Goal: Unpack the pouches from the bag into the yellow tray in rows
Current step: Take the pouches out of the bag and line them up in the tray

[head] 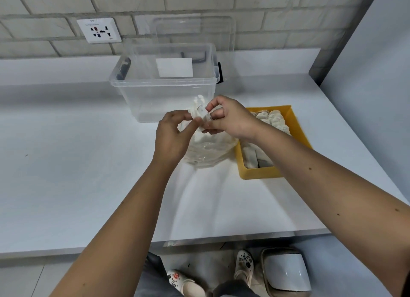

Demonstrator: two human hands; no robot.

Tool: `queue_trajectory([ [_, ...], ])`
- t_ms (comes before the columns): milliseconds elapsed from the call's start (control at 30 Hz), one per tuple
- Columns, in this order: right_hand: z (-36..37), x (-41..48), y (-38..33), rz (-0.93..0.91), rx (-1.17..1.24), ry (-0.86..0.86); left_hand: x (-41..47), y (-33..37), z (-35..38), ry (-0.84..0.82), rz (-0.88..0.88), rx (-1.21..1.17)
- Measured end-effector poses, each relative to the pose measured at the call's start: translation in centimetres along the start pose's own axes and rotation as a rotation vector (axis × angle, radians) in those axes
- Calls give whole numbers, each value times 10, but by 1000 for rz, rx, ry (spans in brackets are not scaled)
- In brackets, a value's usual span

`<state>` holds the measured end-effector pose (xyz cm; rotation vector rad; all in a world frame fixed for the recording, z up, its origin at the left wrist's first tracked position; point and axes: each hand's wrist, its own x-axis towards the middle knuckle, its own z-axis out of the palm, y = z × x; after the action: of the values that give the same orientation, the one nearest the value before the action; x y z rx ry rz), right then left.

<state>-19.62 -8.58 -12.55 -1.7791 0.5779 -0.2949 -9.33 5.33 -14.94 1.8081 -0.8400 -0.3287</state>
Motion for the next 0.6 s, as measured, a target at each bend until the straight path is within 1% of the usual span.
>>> queue_trajectory([
  [100,-2,-3,1,38,-37,-34,5,0,-2,20,-32,2],
  [200,4,0,10,80,-232,-27,6,-3,-6,39,-89,-20],
  [233,9,2,13,80,-313,-47,5,-5,-7,50,-116,-40],
  [333,31,5,21,103,-600,-200,1,-13,-8,37,-191,-103],
  [367,39,7,24,131,-652,-241,0,-15,-8,25,-210,-112],
  [433,51,9,30,178,-687,-267,-2,-18,-9,15,-243,-130],
  [500,54,10,30,205,-676,-250,-3,-18,-10,12,-263,-149],
  [600,49,6,26,264,-564,-322,-1,-20,-11,5,-286,-184],
])
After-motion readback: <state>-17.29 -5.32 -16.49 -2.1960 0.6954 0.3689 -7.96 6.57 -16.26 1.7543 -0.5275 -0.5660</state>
